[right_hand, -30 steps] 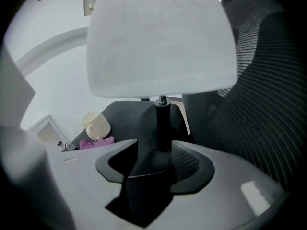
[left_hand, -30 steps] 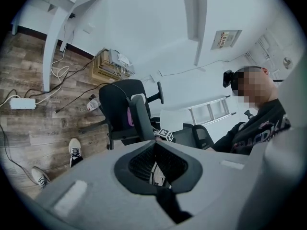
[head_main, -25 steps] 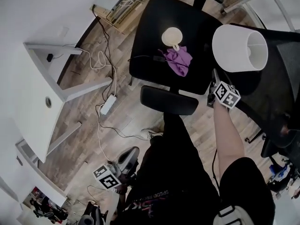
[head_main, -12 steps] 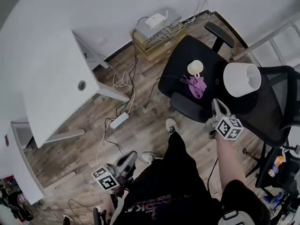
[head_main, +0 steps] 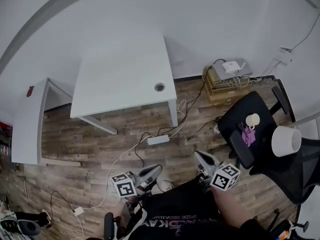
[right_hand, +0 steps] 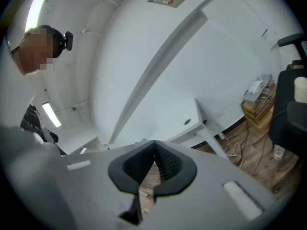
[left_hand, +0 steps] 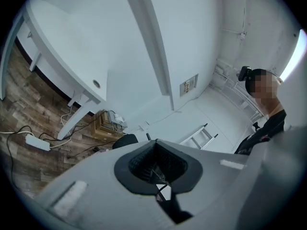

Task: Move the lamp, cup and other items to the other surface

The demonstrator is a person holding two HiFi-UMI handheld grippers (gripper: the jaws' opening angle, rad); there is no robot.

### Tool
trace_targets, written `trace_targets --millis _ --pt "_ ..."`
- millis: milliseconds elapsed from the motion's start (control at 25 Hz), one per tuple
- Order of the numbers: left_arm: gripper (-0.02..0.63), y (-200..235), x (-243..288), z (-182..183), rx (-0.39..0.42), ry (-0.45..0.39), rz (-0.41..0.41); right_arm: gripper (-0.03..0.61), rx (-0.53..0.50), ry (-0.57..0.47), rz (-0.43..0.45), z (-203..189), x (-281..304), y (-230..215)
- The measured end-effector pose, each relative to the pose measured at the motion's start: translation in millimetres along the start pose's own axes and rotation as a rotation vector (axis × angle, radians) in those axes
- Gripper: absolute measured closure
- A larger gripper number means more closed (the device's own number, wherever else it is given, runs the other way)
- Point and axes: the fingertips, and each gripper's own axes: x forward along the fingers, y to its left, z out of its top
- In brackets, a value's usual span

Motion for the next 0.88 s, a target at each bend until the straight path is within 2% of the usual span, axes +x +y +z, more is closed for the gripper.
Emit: trace_targets --millis 160,440,640,880 --pt "0.618 -2.1 -39.5 13.6 0.027 -0.074 0.013 0.58 -0.083 0.128 0.194 -29.2 51.1 75.4" --pt "0.618 4.4 -100.1 17.7 0.037 -0.193 0.067 0.578 -0.326 0.373 0.435 -99.3 69.9 162.7" --pt "0.618 11.4 -126.8 12.6 0.023 -0.239 0.078 0.574 -0.377 0.472 0.499 -124.7 76.9 182.6" --pt "0.618 10.1 -135.2 -6.8 0.047 -0.209 0.091 0.574 -0.342 0.557 0.525 -147.9 69.0 189.8"
